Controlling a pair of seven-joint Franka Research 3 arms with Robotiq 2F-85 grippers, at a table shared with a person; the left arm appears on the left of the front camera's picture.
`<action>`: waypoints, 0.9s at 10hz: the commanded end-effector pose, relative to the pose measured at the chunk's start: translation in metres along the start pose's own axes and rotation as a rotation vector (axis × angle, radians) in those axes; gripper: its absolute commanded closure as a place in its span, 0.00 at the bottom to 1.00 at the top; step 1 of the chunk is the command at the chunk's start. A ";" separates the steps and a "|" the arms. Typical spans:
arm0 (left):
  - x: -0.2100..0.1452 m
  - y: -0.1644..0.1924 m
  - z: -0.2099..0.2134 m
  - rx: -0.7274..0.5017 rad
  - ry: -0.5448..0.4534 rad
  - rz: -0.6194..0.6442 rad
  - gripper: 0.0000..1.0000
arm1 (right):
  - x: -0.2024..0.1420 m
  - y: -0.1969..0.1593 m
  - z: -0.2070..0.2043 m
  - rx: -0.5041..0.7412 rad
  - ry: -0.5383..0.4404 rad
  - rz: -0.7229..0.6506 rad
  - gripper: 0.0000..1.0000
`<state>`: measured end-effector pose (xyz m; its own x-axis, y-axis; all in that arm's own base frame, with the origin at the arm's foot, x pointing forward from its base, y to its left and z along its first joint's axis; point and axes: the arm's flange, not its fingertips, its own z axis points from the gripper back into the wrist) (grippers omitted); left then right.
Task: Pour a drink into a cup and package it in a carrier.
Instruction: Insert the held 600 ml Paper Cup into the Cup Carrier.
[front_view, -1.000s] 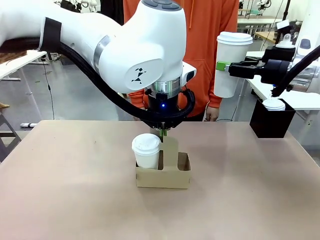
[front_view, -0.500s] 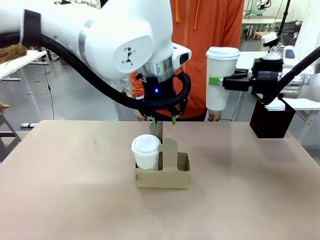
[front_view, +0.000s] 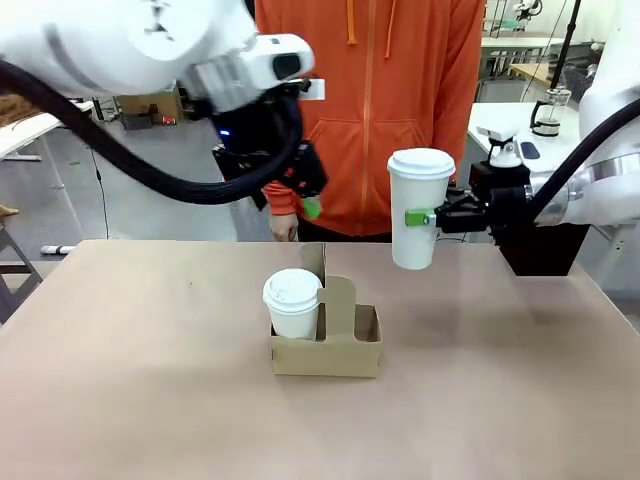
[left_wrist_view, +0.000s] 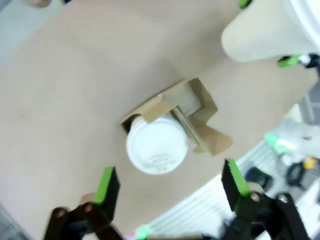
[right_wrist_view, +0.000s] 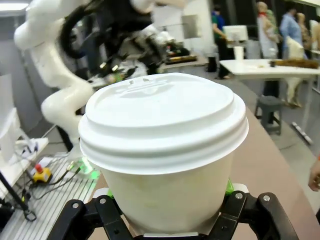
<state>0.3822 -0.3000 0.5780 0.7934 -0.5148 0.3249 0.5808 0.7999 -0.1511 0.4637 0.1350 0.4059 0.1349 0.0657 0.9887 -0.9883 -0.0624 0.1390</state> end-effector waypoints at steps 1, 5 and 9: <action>-0.040 0.041 0.009 -0.088 -0.027 -0.174 0.00 | -0.014 -0.003 -0.004 0.058 -0.017 0.063 0.20; -0.029 0.045 0.014 -0.051 -0.034 -0.172 0.00 | -0.019 -0.001 -0.007 0.040 -0.008 0.048 0.20; -0.046 0.084 0.008 -0.141 -0.158 -0.317 0.00 | -0.026 -0.016 -0.030 0.137 -0.078 0.108 0.20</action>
<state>0.3907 -0.2260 0.5691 0.6036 -0.6532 0.4573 0.7730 0.6199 -0.1349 0.4634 0.1520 0.3776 0.0800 0.0396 0.9960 -0.9872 -0.1352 0.0846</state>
